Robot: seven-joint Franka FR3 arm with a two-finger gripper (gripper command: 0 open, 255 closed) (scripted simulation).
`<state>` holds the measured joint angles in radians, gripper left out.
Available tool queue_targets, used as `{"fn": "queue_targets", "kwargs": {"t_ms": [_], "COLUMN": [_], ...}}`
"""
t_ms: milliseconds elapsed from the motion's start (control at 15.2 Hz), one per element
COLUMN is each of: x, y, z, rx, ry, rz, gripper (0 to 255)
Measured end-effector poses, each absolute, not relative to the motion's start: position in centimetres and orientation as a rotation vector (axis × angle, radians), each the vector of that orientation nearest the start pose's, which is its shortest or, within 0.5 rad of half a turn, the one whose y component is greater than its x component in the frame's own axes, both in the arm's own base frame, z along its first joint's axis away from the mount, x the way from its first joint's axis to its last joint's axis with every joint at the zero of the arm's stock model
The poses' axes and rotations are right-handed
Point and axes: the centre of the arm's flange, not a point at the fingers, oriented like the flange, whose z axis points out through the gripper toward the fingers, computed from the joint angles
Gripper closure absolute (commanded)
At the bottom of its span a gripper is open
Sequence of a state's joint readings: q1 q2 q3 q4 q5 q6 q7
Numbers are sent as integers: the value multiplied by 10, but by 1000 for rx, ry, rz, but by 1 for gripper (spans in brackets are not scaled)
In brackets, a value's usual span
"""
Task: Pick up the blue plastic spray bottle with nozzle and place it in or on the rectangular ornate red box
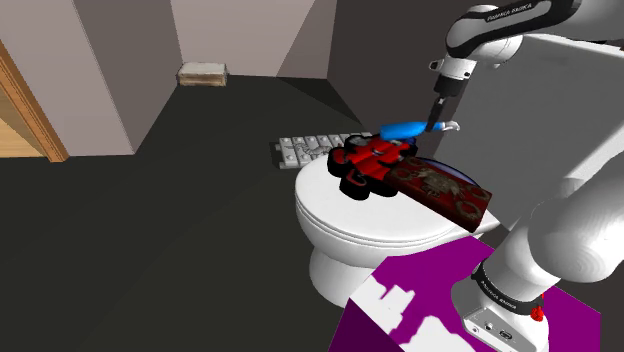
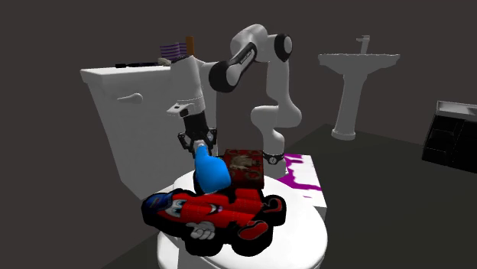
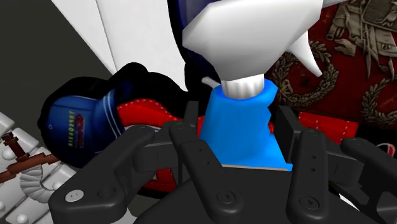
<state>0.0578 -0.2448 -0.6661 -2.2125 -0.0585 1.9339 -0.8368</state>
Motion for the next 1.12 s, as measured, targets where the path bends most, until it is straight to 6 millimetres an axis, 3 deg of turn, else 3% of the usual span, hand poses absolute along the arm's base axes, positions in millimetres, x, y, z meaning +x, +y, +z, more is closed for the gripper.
{"fn": "queue_targets", "kwargs": {"t_ms": [726,858,1122], "x": [269,241,225], "y": [-209,-192,-183], "z": [459,459,444], "rx": [-2987,-2986,-2988], "ry": [-410,-410,-409], "rz": [-2,-1,-1], "gripper": [255,255,255]}}
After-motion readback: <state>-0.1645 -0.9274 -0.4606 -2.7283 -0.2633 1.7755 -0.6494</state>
